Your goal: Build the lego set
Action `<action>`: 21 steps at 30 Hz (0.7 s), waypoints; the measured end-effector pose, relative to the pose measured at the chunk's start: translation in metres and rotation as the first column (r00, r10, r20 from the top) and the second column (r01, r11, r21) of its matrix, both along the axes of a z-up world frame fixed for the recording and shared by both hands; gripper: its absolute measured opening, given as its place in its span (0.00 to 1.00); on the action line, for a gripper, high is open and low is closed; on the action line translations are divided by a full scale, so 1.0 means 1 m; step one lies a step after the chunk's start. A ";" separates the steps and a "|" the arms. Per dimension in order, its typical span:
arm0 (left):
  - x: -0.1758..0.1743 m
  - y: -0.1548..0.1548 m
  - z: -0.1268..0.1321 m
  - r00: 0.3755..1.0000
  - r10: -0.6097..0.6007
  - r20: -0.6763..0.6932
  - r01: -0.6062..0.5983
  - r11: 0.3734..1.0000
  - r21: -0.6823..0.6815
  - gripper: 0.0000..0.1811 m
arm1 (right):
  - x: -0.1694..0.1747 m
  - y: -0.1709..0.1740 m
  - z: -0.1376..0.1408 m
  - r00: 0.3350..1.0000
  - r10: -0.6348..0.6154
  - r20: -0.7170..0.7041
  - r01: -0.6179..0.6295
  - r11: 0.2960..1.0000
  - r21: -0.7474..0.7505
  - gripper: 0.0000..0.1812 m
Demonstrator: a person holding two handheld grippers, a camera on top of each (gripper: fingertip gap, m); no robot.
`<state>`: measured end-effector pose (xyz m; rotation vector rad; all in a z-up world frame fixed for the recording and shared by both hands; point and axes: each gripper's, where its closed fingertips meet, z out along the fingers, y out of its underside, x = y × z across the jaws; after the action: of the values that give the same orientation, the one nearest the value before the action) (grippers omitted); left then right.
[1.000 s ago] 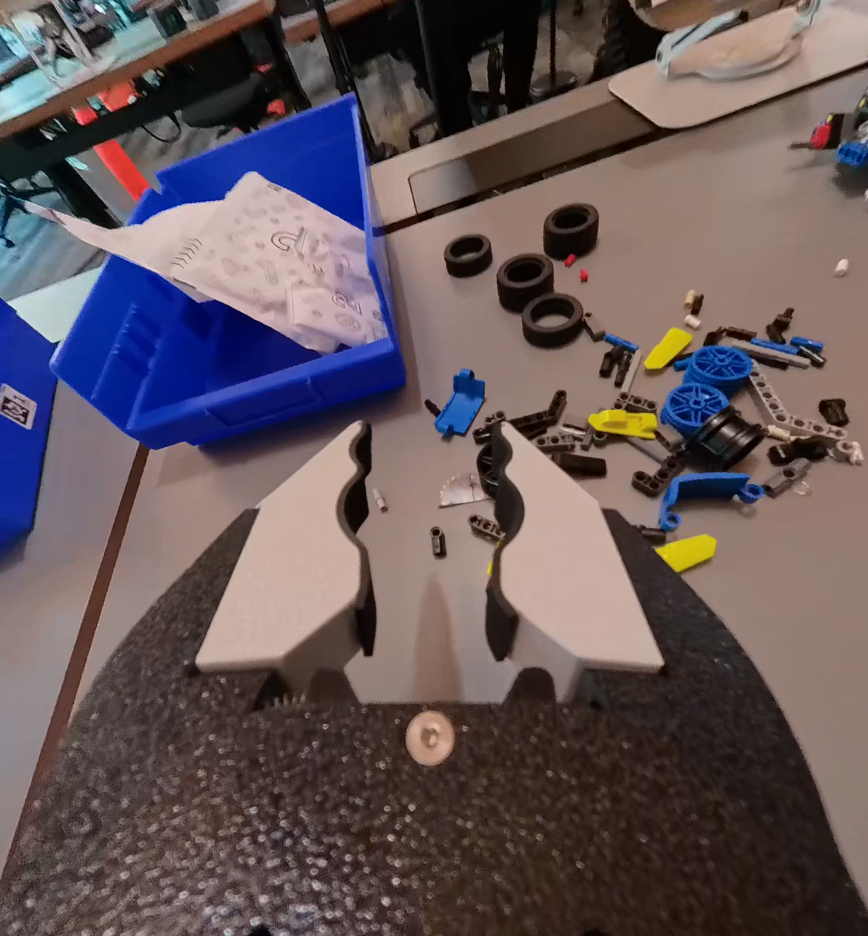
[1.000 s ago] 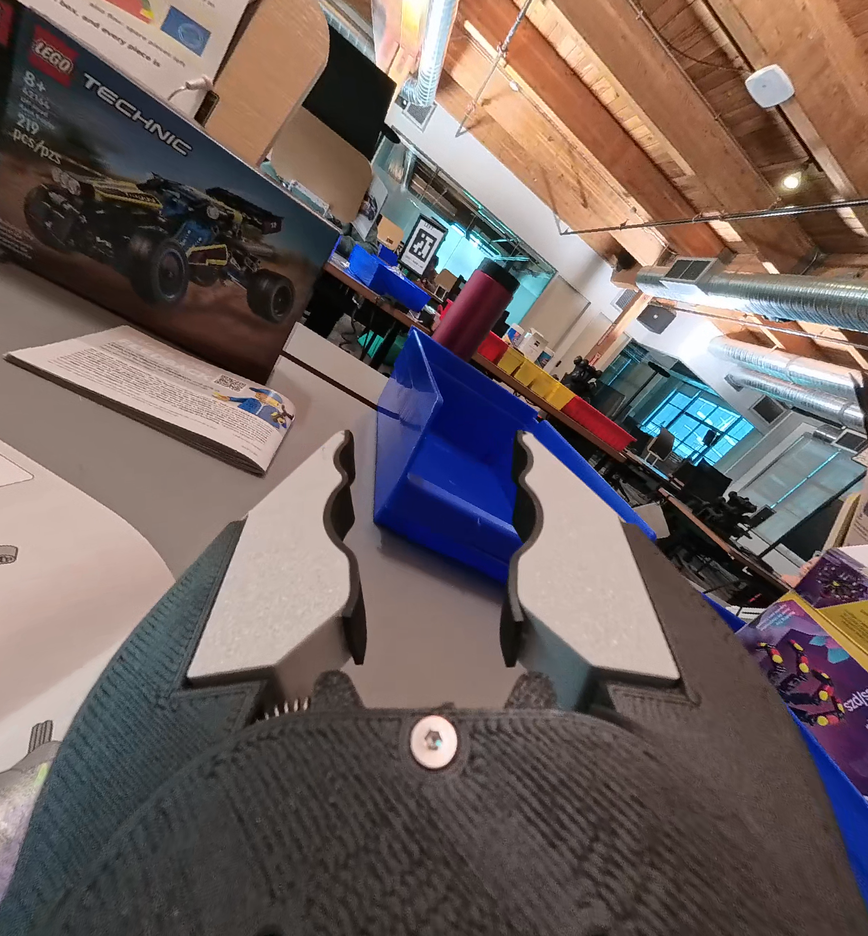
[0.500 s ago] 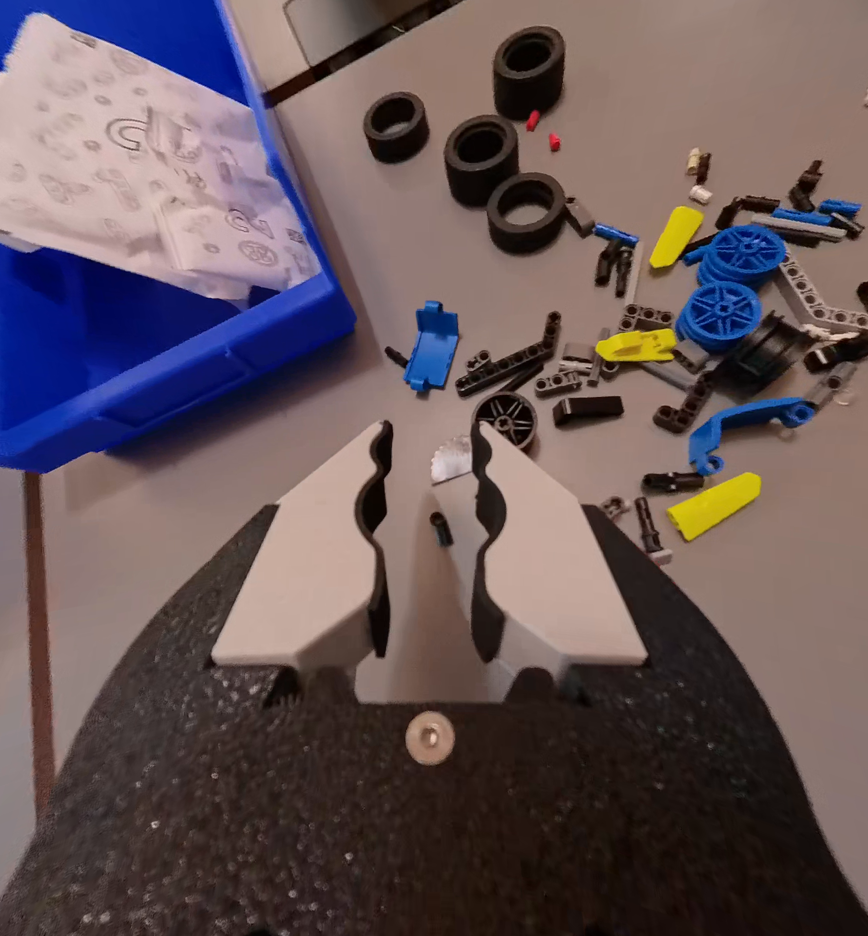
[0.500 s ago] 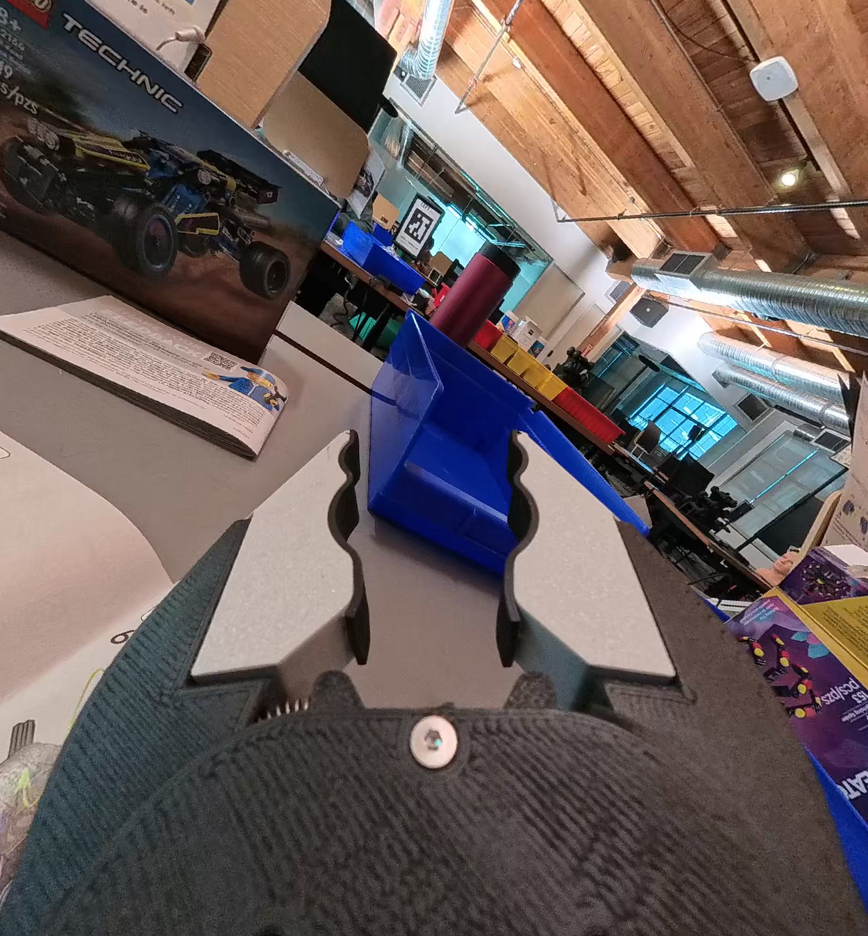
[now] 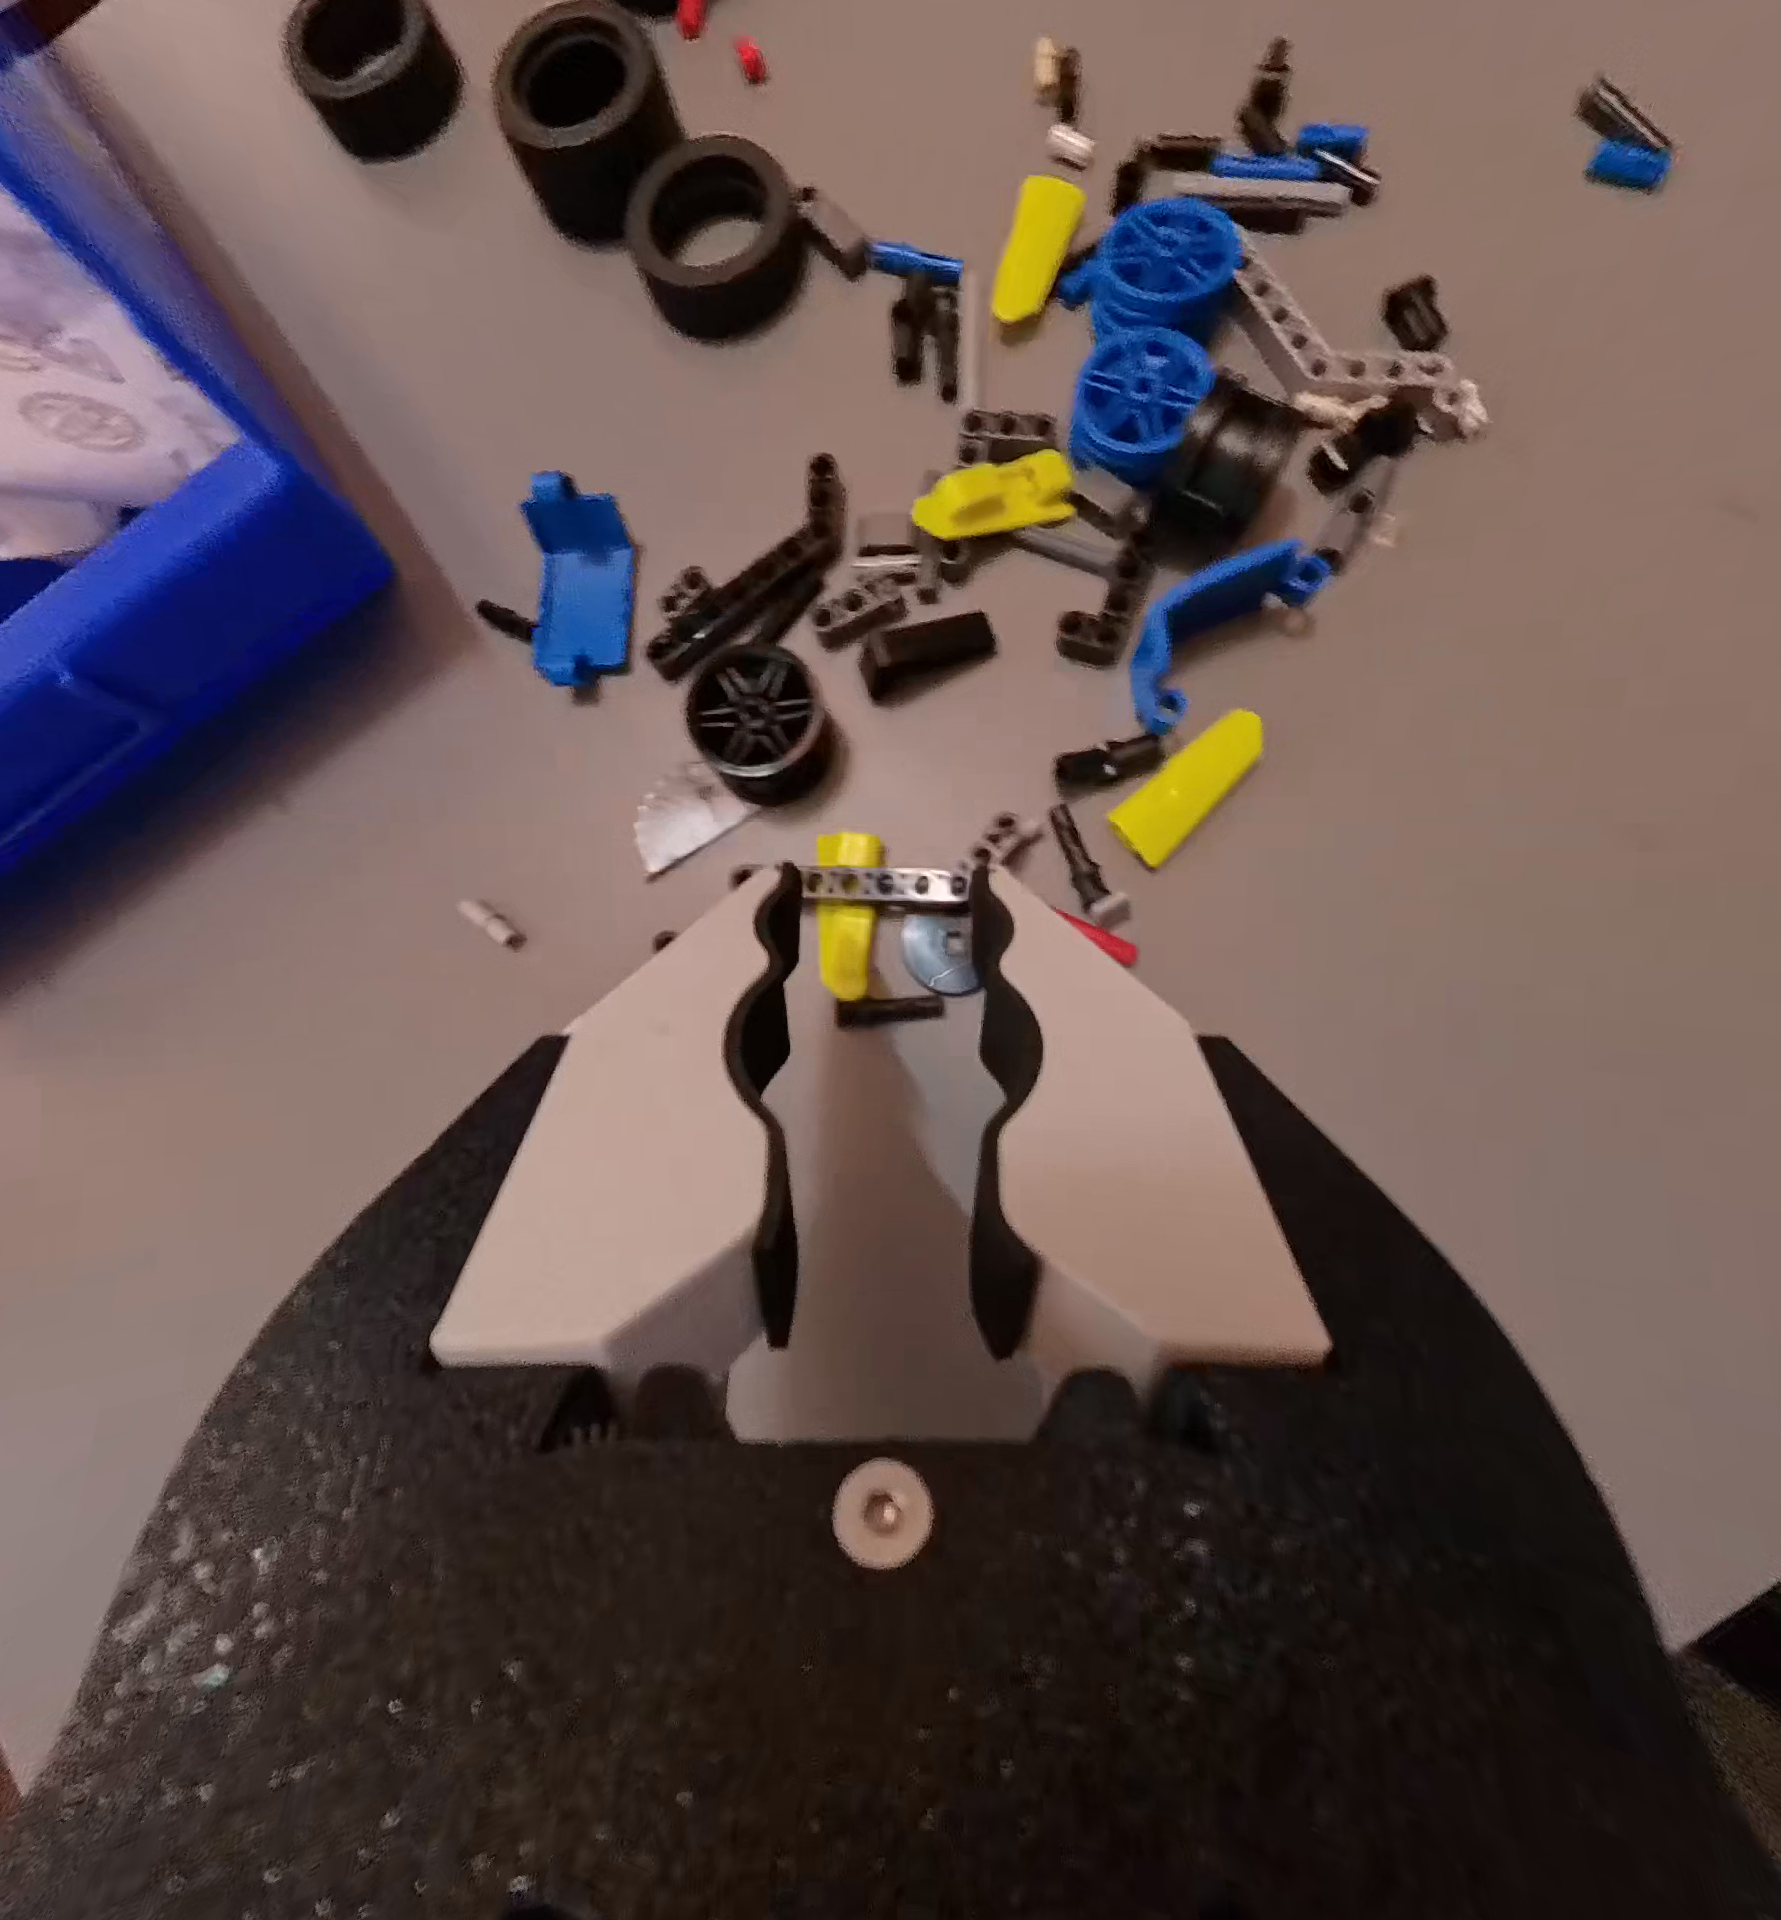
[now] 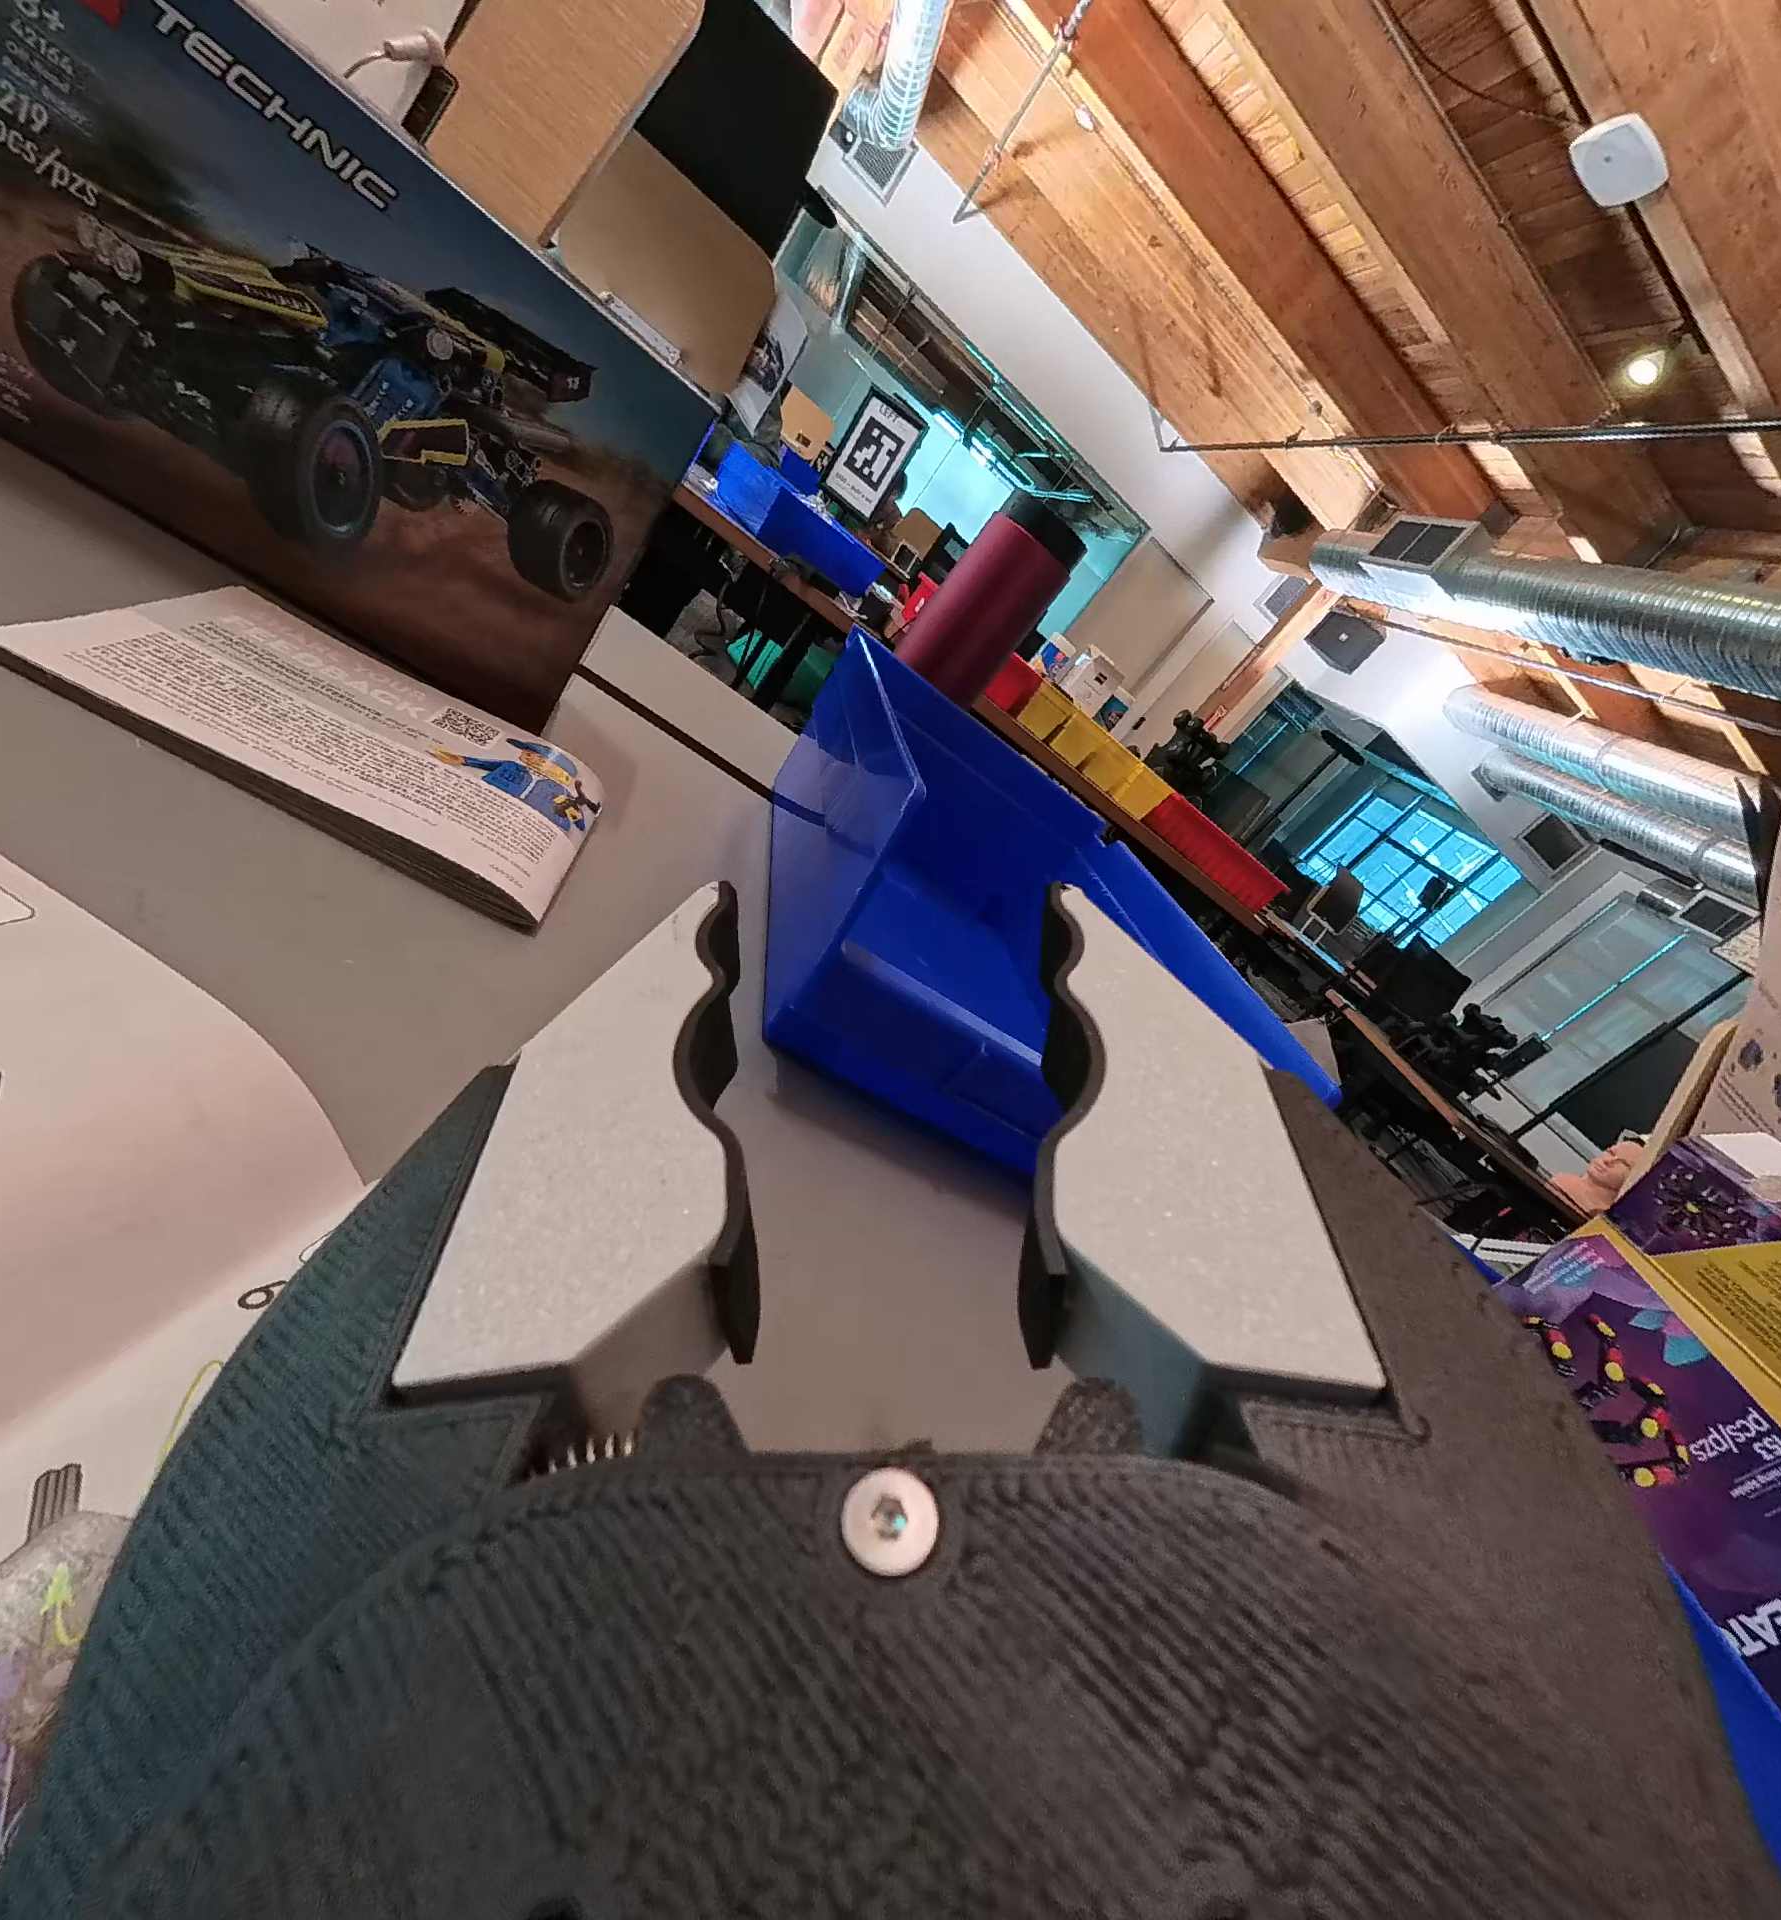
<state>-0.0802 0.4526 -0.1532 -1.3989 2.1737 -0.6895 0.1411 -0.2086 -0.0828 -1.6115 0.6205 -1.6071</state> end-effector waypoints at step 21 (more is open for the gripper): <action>0.008 -0.087 -0.020 0.957 -0.290 0.017 0.290 0.957 0.020 0.15 | 0.001 0.002 -0.002 1.000 0.003 -0.008 -0.004 1.000 -0.012 0.31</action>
<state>-0.0723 0.3659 -0.1728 -1.0678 2.3884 -0.7819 0.1420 -0.2067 -0.0849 -1.6277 0.6133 -1.6052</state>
